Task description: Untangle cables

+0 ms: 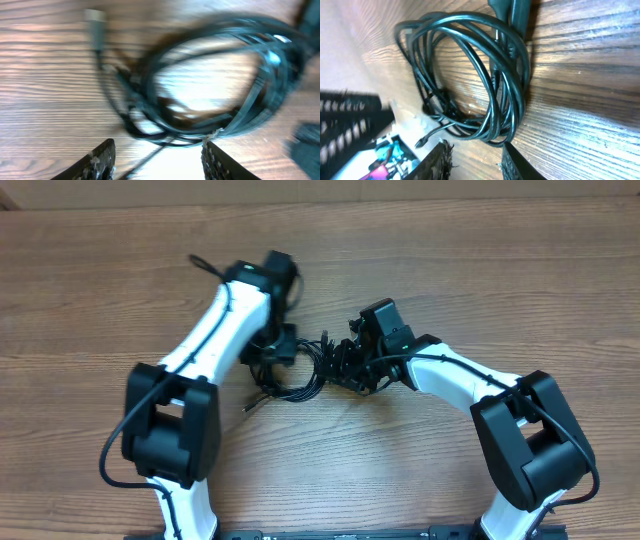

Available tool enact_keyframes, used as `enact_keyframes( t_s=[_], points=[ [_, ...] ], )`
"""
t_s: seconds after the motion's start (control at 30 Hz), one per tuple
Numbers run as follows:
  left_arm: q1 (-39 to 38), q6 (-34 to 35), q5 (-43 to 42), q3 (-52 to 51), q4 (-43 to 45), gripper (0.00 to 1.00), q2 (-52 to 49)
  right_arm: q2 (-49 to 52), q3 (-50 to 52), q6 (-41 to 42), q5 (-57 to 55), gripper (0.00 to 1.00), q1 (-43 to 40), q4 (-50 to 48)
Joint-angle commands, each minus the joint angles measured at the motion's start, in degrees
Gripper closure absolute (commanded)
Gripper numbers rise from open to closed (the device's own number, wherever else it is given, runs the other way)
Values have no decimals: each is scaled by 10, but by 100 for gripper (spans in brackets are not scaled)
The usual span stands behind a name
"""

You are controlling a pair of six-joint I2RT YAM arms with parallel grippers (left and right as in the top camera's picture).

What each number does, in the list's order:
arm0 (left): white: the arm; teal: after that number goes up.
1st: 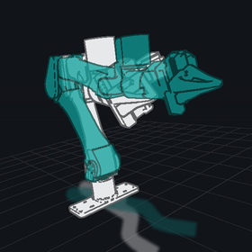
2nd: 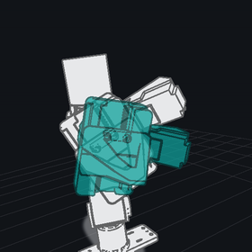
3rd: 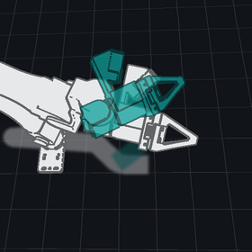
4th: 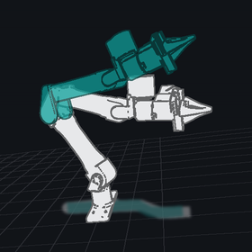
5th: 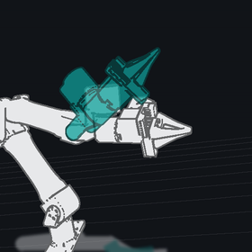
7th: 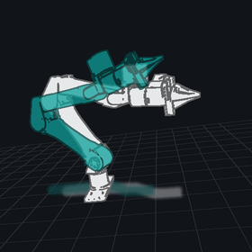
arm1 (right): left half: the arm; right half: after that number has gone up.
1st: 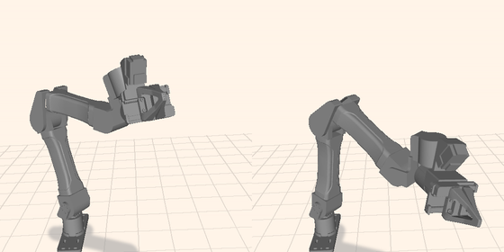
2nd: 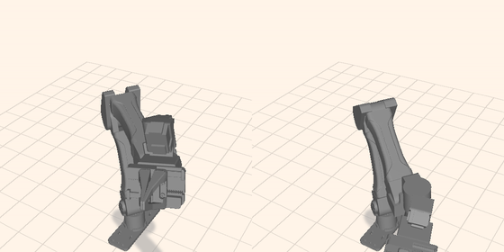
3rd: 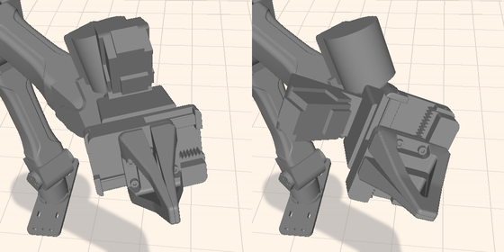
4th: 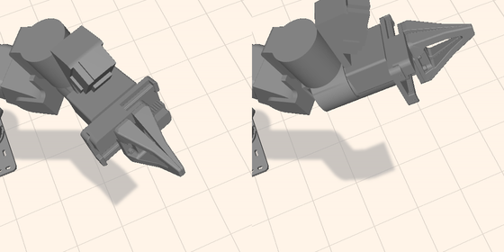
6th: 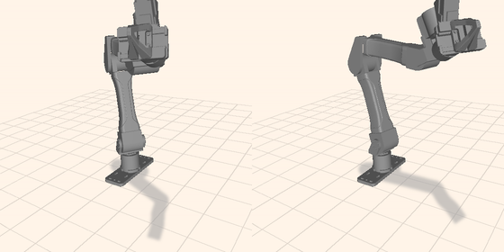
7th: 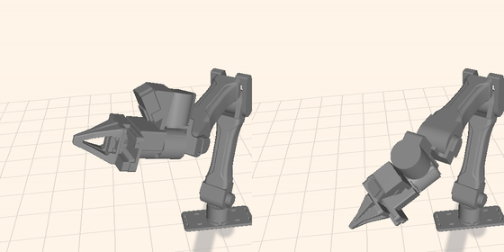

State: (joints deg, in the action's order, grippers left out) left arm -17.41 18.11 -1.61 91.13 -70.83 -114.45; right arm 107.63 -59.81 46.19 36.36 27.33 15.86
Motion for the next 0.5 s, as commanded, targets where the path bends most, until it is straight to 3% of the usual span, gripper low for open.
enact_keyframes(
  t_s=[0.0,0.1,0.23,0.47],
  points=[
    [63,14,-45,10,-10,44,6,5,-6,-54,69,68,-8,-2],
    [104,11,-73,9,-17,45,6,5,-6,-87,86,65,-7,-2],
    [141,1,-92,-10,-22,82,6,5,-6,-103,87,66,-7,1],
    [132,-23,-119,-90,-20,77,6,5,-6,-98,78,71,-7,9]
  ],
)
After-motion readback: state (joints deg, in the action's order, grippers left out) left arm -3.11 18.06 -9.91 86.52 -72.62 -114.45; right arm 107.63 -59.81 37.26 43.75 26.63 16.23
